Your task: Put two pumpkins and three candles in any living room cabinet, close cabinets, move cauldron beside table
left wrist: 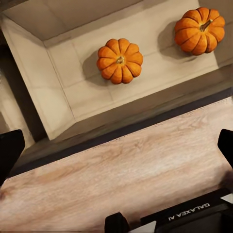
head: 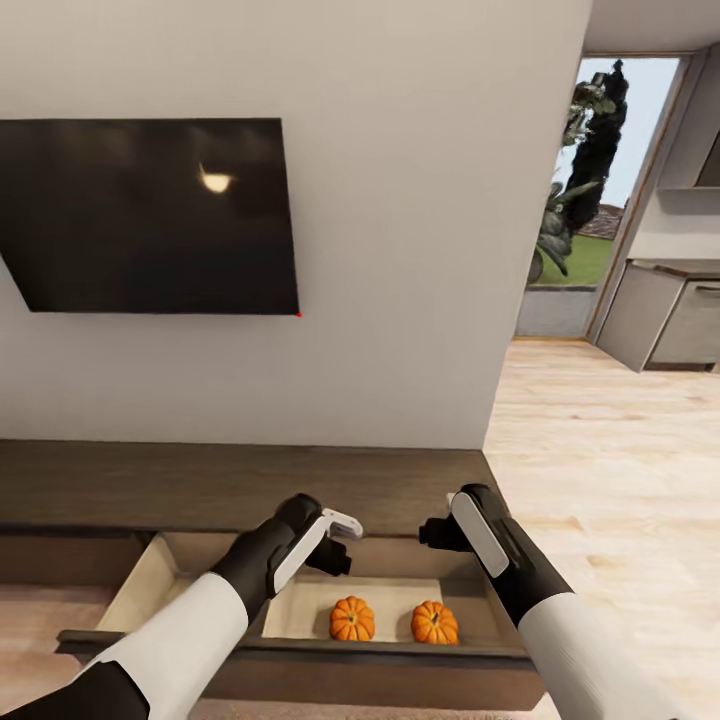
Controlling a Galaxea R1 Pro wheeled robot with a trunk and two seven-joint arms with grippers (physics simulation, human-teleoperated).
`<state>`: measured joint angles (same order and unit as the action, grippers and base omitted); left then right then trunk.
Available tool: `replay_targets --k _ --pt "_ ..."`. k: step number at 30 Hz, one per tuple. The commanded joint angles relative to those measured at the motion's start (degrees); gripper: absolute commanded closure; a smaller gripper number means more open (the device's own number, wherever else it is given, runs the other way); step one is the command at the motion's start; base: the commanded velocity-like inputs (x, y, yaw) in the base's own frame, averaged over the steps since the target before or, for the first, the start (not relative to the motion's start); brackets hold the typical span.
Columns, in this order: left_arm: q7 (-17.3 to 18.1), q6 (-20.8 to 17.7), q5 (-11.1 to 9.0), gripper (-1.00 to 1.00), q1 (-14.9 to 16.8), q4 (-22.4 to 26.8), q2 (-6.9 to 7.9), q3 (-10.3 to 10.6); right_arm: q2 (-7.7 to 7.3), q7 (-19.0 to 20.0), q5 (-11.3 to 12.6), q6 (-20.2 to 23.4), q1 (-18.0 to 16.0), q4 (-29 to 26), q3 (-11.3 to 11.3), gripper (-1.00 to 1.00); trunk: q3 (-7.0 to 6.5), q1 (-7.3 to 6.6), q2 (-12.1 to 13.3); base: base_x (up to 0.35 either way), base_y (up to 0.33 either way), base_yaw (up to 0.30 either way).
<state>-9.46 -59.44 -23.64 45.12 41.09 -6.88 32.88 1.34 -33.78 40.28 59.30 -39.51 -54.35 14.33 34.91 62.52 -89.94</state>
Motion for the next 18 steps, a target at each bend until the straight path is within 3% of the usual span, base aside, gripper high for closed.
replay_targets --k 1,11,18 --pt "-0.6 -0.1 -0.6 -1.0 0.1 0.0 0.03 0.2 -0.02 -0.6 0.6 0.1 0.0 -0.1 0.1 -1.0 -0.13 -0.25 0.4 -0.117 0.0 0.049" --pt "-0.6 -0.1 -0.5 -1.0 0.1 0.1 0.03 0.2 -0.02 -0.6 0.6 0.1 0.0 -0.1 0.1 -1.0 -1.92 -2.44 4.4 -0.197 0.0 0.013" --pt "-0.6 -0.1 -0.5 -1.0 0.1 0.1 0.03 0.2 -0.08 -0.6 0.5 0.0 0.0 -0.1 0.0 -1.0 -3.18 -3.98 7.2 -0.301 0.0 0.001"
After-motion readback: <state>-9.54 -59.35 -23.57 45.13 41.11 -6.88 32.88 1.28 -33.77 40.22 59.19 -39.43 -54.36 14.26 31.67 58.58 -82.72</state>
